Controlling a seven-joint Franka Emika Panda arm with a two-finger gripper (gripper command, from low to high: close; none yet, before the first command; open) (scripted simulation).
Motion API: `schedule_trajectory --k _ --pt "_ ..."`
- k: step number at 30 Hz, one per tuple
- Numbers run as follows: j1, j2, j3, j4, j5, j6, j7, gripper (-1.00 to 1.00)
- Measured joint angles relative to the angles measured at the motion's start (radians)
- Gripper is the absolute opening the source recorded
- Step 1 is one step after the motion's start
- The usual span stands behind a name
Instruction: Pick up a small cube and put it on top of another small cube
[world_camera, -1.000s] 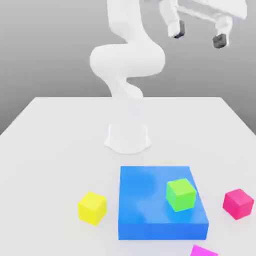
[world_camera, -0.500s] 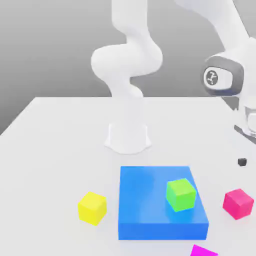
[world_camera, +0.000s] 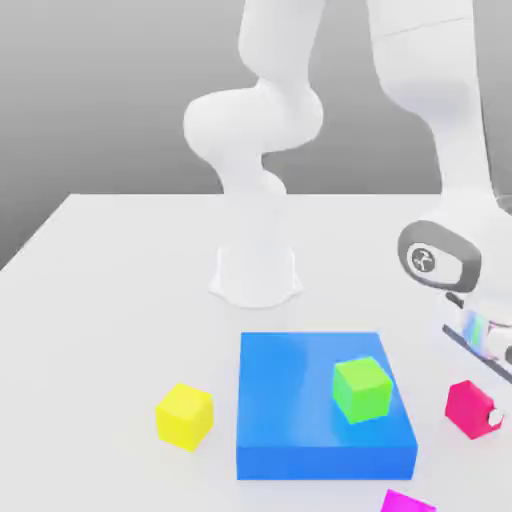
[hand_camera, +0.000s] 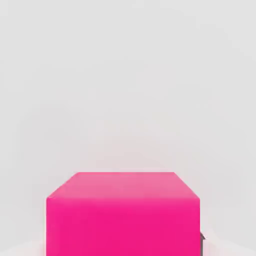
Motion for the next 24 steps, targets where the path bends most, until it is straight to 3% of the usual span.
schedule_trajectory --k 5,16,20,21,24 --pt "-0.042 -0.143 0.034 -0.012 0.075 -0.129 -0.022 -1.0" --pt "-0.167 -0.089 -0.198 0.27 0.206 -0.354 0.449 -1.0" --pt "-0.184 0.029 -0.209 0.299 0.233 -0.264 0.479 -1.0" --pt "-0.185 0.048 -0.208 0.3 0.236 -0.247 0.478 1.0" --pt "-0.185 0.048 -0.208 0.3 0.236 -0.247 0.478 1.0"
